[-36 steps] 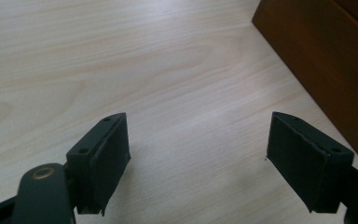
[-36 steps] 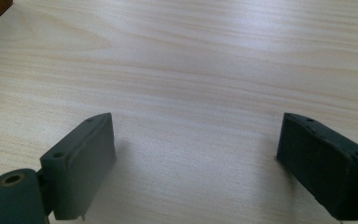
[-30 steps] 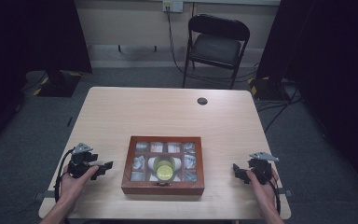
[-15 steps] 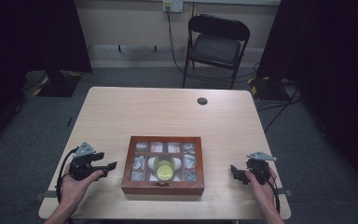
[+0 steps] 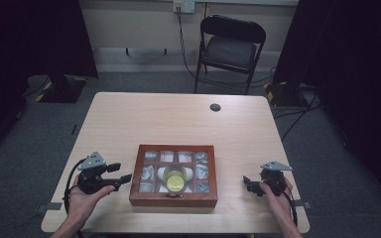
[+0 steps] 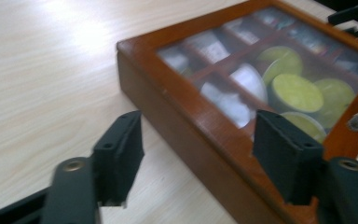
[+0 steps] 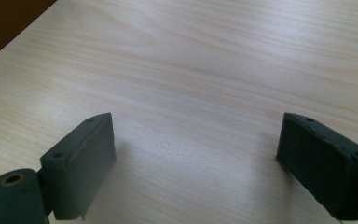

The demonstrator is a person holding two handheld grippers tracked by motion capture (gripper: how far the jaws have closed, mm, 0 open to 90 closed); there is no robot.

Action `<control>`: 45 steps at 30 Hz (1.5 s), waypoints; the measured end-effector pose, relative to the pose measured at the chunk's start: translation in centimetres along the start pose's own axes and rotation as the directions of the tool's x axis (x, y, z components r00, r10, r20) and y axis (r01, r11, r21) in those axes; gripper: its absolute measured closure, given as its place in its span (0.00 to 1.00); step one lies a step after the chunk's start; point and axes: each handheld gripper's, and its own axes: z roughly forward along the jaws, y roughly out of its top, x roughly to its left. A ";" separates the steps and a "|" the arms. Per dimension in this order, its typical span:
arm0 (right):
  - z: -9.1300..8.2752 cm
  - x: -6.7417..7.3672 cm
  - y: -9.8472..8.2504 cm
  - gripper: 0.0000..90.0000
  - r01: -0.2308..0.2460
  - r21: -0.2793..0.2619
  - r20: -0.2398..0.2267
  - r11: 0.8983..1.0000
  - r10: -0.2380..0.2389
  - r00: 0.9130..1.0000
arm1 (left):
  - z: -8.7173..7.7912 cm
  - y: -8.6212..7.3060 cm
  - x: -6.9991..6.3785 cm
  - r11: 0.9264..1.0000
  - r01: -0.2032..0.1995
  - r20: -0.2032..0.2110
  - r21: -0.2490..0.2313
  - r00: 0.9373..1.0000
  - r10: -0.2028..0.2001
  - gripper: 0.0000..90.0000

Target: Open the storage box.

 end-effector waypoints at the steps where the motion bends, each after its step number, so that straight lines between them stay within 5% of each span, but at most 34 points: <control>1: 0.0 0.0 0.0 0.12 0.008 -0.001 -0.009 1.000 -0.008 1.000 | 0.1 0.1 -0.1 1.000 0.002 0.022 -0.010 1.000 -0.002 0.35; 9: 0.1 0.2 0.1 0.12 0.055 -0.002 -0.061 0.998 -0.055 0.997 | 0.8 0.9 -1.7 0.999 -0.036 0.085 -0.007 0.996 0.037 0.36; 12: 0.1 0.2 0.1 0.12 0.063 -0.004 -0.068 0.998 -0.064 0.996 | 1.3 1.2 -2.5 1.000 -0.020 0.131 -0.011 0.991 0.021 0.35; 14: 0.2 0.2 0.2 0.12 0.071 -0.004 -0.079 0.997 -0.071 0.994 | 1.9 1.5 -3.2 0.998 -0.069 0.127 0.007 0.990 0.068 0.34; 17: 0.4 0.2 0.4 0.12 0.084 -0.003 -0.092 0.996 -0.084 0.992 | 2.5 2.2 -3.9 0.997 -0.070 0.173 0.012 0.983 0.067 0.35; 22: 0.7 0.3 0.6 0.12 0.100 -0.006 -0.106 0.995 -0.100 0.989 | 3.8 4.0 -5.1 0.994 -0.107 0.192 0.013 0.976 0.103 0.36; 29: 0.8 0.4 0.8 0.12 0.123 -0.009 -0.133 0.992 -0.123 0.984 | 6.6 6.6 -6.6 0.987 -0.162 0.253 0.026 0.956 0.150 0.35; 38: 0.8 0.4 0.8 0.12 0.124 -0.009 -0.133 0.992 -0.124 0.983 | 6.3 5.9 -7.1 0.986 -0.168 0.247 0.008 0.956 0.161 0.34; 45: 0.8 0.4 0.8 0.12 0.123 -0.009 -0.133 0.992 -0.123 0.983 | 6.3 4.6 -7.9 0.974 -0.216 0.329 0.066 0.926 0.183 0.39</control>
